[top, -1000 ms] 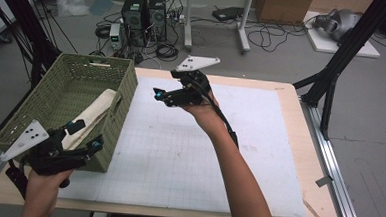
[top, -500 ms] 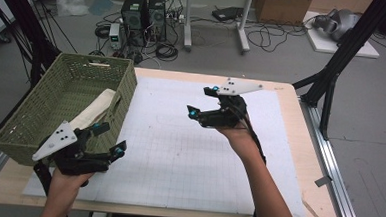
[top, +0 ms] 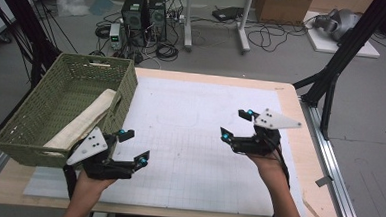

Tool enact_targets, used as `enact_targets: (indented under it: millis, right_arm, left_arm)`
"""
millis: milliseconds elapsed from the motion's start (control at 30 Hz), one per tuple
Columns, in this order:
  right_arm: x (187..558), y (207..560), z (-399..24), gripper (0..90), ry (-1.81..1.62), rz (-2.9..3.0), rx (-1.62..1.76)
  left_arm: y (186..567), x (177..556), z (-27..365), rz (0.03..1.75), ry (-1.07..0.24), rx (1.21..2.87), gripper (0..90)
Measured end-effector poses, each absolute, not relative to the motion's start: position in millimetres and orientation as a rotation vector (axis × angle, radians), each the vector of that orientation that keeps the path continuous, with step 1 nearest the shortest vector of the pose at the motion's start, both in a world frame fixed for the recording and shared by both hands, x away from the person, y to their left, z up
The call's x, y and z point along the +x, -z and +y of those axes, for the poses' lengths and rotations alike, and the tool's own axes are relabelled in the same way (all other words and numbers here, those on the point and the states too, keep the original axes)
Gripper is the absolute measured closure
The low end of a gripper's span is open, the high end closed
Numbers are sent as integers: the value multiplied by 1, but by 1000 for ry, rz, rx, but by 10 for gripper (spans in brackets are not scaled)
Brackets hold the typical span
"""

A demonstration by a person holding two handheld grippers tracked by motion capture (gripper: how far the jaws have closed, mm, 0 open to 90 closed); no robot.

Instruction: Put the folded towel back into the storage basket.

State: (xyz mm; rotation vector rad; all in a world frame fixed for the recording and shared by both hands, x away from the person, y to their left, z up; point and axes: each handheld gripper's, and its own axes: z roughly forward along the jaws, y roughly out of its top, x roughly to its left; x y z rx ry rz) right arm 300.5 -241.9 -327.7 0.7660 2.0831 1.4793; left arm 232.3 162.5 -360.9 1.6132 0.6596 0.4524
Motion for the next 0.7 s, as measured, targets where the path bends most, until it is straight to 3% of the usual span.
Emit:
enact_targets:
  millis: [333, 700]
  right_arm:
    - [256, 372, -286, 165, -1394, 1954, 931]
    - [234, 401, -308, 166, -1318, 1934, 1004]
  left_arm:
    - [380, 240, 141, 643, -432, 1650, 186]
    - [403, 245, 135, 689, -455, 1678, 185]
